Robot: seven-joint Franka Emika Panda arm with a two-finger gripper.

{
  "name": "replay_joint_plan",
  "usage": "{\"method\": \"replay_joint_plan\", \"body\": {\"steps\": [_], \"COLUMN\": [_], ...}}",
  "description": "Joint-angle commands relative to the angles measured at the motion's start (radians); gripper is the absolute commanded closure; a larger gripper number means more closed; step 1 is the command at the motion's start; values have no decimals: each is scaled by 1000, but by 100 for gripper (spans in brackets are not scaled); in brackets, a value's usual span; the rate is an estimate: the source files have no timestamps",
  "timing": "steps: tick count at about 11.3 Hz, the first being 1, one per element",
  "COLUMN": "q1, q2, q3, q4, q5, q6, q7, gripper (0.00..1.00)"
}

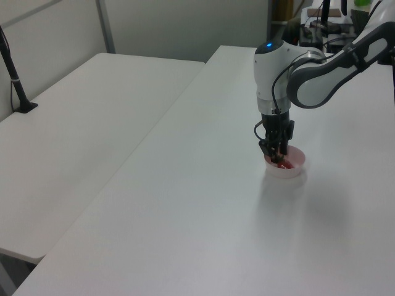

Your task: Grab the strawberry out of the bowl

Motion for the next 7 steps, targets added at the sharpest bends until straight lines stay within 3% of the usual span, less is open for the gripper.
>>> {"method": "replay_joint_plan", "body": {"steps": [1, 7], "q1": [8, 10], "q2": [-25, -24], "q3": [1, 21], "q4": [-30, -60], "q5": [21, 41], "q6": [-27, -29], "q7": [-21, -18], "gripper": [0, 2]}}
